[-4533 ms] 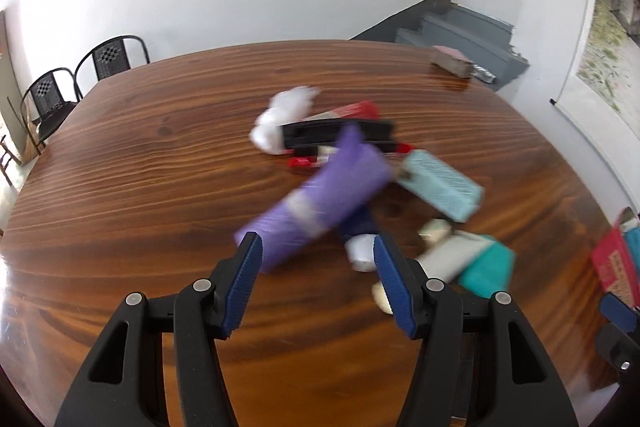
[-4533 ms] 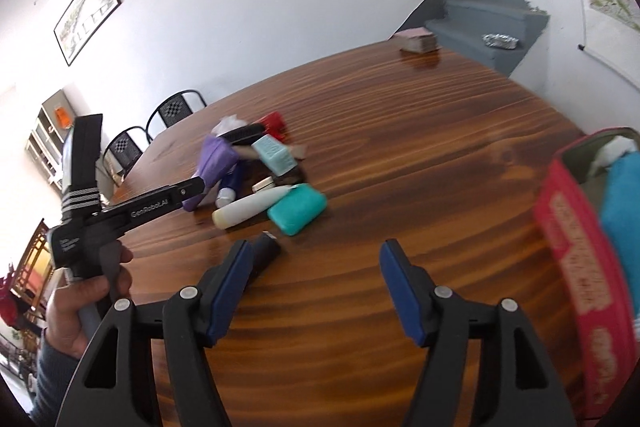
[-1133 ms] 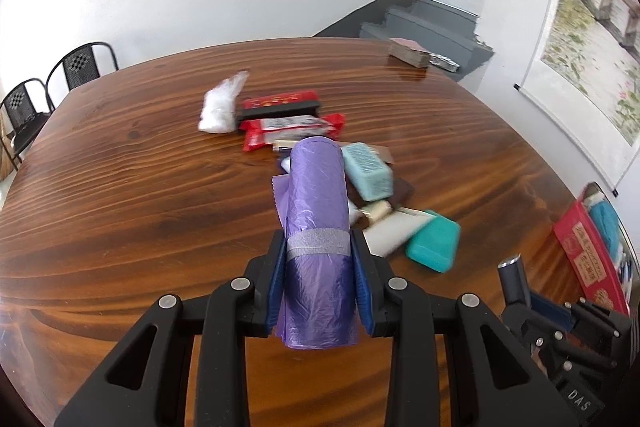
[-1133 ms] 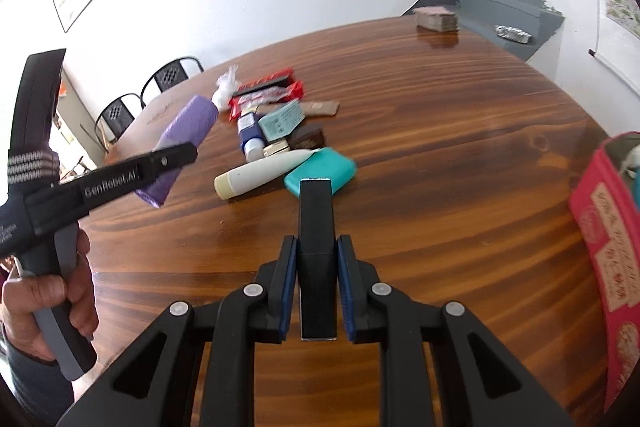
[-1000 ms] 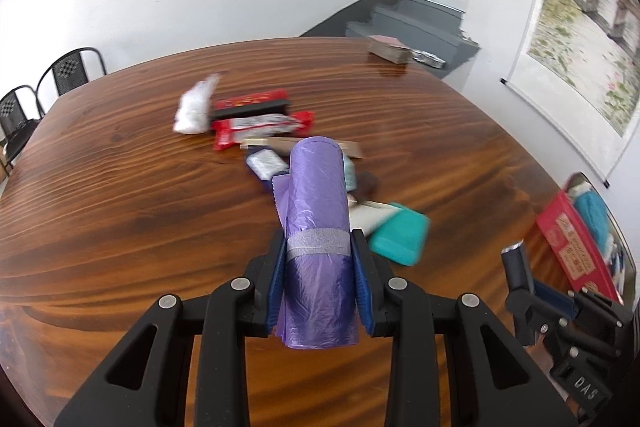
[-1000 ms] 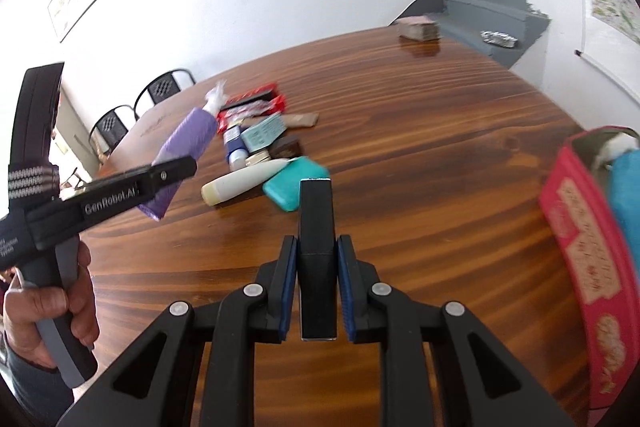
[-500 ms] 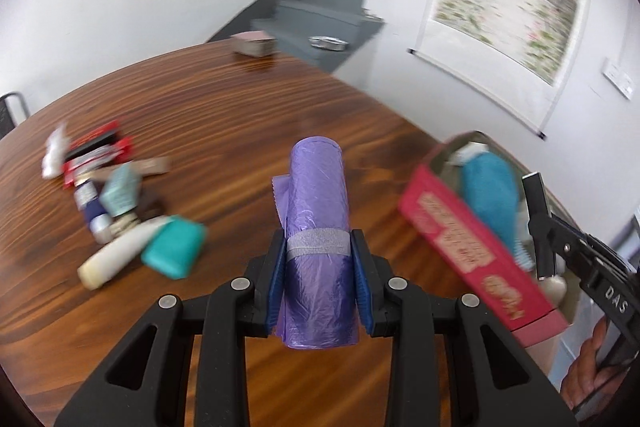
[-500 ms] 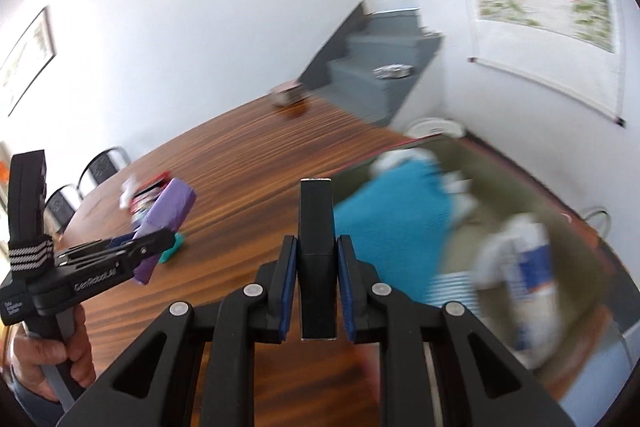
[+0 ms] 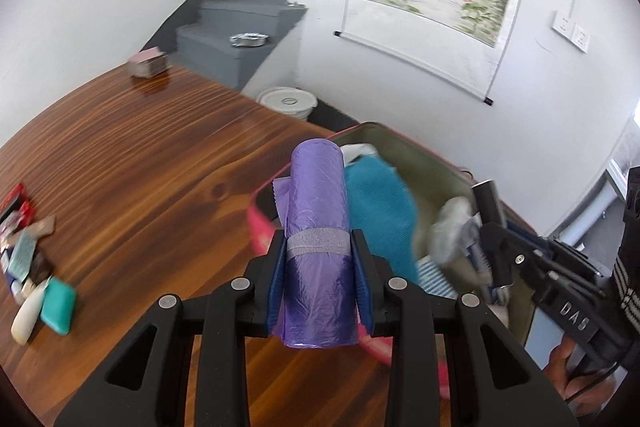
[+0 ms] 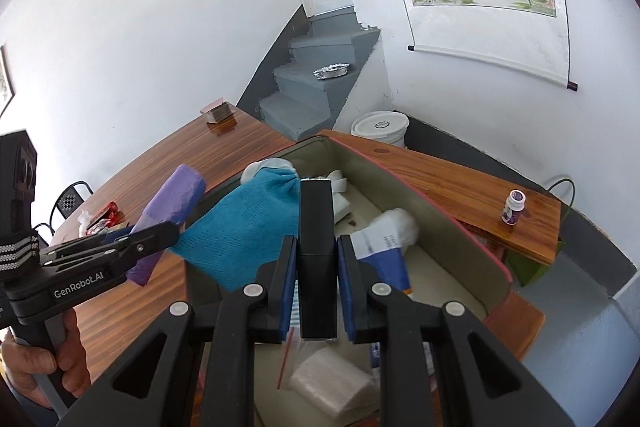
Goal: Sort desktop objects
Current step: 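Carry the purple roll and black tube to the tin box and open both grippers, then move both grippers back to the pile of items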
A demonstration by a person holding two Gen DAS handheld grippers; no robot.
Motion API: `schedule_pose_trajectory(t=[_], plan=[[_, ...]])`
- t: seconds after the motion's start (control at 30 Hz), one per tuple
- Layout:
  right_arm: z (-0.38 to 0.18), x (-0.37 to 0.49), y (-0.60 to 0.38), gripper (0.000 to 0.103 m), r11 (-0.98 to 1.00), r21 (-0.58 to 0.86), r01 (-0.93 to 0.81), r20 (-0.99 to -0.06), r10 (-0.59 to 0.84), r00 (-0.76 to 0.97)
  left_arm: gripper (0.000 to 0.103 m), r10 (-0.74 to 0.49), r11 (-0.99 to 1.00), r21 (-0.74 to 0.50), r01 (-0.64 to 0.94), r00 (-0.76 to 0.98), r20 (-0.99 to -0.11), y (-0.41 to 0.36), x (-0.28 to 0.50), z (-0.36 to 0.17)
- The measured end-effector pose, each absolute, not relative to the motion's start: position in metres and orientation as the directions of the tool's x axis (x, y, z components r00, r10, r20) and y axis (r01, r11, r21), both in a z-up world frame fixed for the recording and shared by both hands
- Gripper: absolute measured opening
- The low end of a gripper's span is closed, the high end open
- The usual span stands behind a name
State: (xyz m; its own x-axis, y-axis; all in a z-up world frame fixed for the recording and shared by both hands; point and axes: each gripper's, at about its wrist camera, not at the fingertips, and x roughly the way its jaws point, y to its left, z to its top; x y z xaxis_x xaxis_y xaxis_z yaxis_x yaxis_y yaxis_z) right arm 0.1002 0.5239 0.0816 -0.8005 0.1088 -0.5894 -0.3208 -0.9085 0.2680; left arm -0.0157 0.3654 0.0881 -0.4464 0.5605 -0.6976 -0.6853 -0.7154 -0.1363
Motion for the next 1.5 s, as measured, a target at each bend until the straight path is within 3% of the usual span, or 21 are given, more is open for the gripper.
schedule_pose_trajectory(t=[0.47,0.57,0.63,0.73,0.83,1.2,1.5], plan=[[0.072,0.096,0.542,0.022,-0.895,0.288,-0.34,-0.611,0.101,-0.785,0.034,0.592,-0.664,-0.153,-0.732,-0.39,-0.706,0.412,-0.013,0.084],[0.072,0.098,0.546,0.023,-0.883,0.319,-0.345,-0.607,0.089,-0.79,0.046,0.607,-0.658,-0.178,-0.731,-0.375,-0.701,0.41,-0.015,0.085],[0.073,0.1,0.547,0.03,-0.878,0.324,-0.352,-0.601,0.097,-0.794,0.061,0.612,-0.663,-0.183,-0.726,-0.384,-0.691,0.405,-0.015,0.086],[0.076,0.101,0.547,0.045,-0.874,0.325,-0.362,-0.595,0.108,-0.796,0.062,0.615,-0.676,-0.182,-0.714,-0.411,-0.673,0.397,-0.016,0.093],[0.08,0.101,0.542,0.054,-0.875,0.32,-0.364,-0.584,0.12,-0.803,0.062,0.611,-0.691,-0.176,-0.701,-0.435,-0.661,0.386,-0.018,0.096],[0.094,0.089,0.505,0.073,-0.905,0.308,-0.292,-0.551,0.08,-0.83,0.062,0.525,-0.775,-0.125,-0.619,-0.522,-0.672,0.332,-0.03,0.088],[0.095,0.066,0.448,0.076,-0.941,0.296,-0.166,-0.544,-0.023,-0.838,0.062,0.427,-0.87,-0.144,-0.471,-0.577,-0.696,0.245,-0.053,0.071]])
